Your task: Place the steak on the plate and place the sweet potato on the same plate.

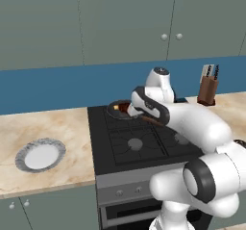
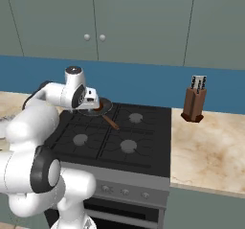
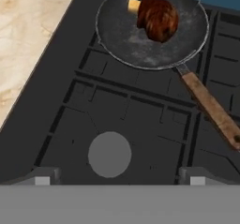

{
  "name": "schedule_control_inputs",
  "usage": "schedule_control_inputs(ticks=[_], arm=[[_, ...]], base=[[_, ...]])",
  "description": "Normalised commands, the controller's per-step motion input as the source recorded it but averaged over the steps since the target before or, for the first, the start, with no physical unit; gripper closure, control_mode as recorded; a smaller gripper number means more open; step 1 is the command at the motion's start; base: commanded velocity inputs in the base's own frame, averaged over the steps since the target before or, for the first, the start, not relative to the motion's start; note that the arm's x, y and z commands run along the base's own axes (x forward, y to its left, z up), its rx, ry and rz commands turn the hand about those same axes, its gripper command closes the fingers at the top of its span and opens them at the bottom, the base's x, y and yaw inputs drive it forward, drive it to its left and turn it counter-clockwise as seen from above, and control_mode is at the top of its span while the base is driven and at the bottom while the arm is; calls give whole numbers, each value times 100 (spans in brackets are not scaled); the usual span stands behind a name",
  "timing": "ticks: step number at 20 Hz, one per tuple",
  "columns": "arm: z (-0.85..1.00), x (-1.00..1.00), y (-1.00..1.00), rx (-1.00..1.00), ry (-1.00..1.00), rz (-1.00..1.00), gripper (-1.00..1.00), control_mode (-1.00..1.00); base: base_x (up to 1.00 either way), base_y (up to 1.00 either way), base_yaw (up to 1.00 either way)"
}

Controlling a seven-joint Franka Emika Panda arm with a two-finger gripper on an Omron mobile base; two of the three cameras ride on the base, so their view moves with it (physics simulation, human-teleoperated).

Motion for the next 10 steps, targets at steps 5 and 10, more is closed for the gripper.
schedule_control_inputs(ticks=[5,10], arm=[[2,53,8,-1,0,0,-100,-100],[6,43,0,-1,2,0,-100,-100]], base=[[0,0,0],[0,0,0]])
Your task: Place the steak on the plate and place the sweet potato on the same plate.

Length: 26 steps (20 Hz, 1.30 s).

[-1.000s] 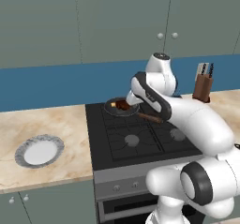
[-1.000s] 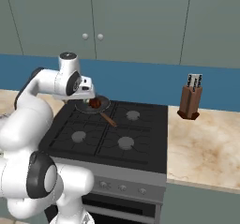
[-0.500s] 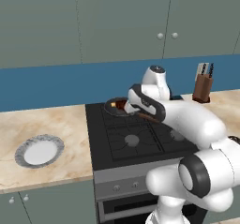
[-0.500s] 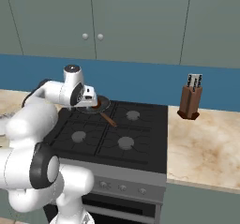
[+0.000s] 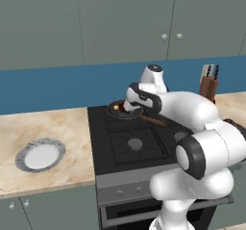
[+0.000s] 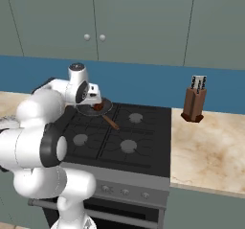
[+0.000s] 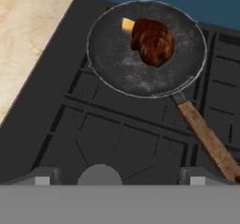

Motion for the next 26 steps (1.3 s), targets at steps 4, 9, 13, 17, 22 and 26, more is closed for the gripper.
schedule_control_inputs(ticks=[4,9,13,17,22,26], arm=[[0,56,0,0,1,0,-100,-100],[0,58,0,0,0,0,-100,-100],[-8,54,0,0,0,0,-100,-100],[-21,49,0,0,0,0,-100,-100],[-35,35,0,0,0,0,-100,-100],[-33,27,0,0,0,0,-100,-100]], base=[[0,0,0],[0,0,0],[0,0,0],[0,0,0],[0,0,0],[0,0,0]])
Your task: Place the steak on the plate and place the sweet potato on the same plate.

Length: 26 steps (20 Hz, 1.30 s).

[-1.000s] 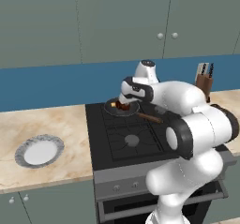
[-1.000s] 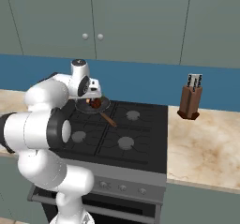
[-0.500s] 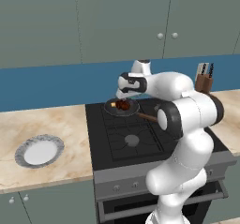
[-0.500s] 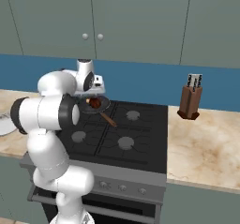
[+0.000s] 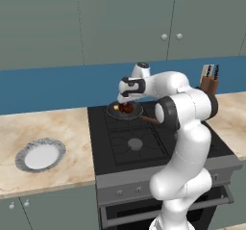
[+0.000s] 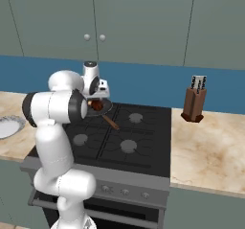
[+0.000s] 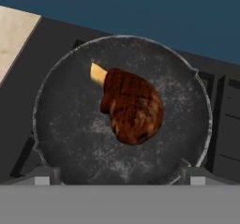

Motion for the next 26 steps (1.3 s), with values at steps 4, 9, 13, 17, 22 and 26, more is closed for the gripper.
schedule_control_inputs(ticks=[4,9,13,17,22,26], arm=[[-29,24,0,0,0,0,-100,-100],[-34,23,0,0,0,0,-100,-100],[-15,15,0,0,0,0,-100,-100],[-22,4,0,0,0,0,-100,-100],[-32,6,0,0,0,0,-100,-100],[-13,5,1,0,0,0,-100,-100]], base=[[0,0,0],[0,0,0],[0,0,0],[0,0,0],[0,0,0],[0,0,0]])
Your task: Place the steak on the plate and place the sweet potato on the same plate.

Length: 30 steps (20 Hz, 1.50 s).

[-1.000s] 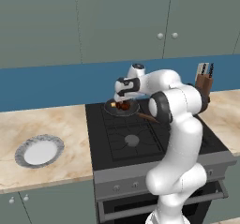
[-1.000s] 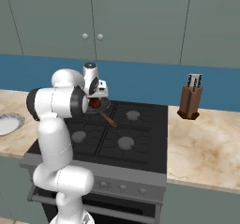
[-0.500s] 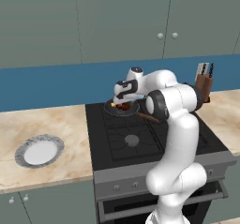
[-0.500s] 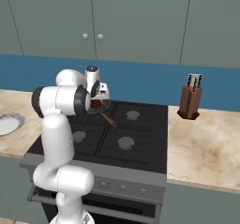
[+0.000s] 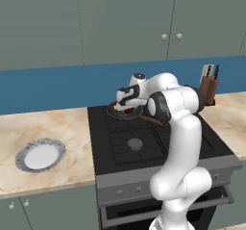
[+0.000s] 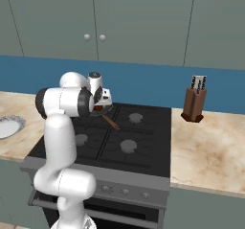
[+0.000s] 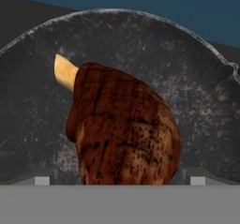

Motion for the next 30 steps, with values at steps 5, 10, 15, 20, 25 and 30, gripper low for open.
schedule_control_inputs(ticks=[5,10,15,20,25,30], arm=[[-2,9,5,0,0,0,-100,-100],[0,9,5,0,0,0,-100,-100],[0,0,0,0,0,0,-100,-100],[0,0,0,0,0,0,100,-100],[0,0,0,0,0,0,100,-100],[0,-45,-1,1,-3,0,100,-100]], base=[[0,0,0],[0,0,0],[0,0,0],[0,0,0],[0,0,0],[0,0,0]])
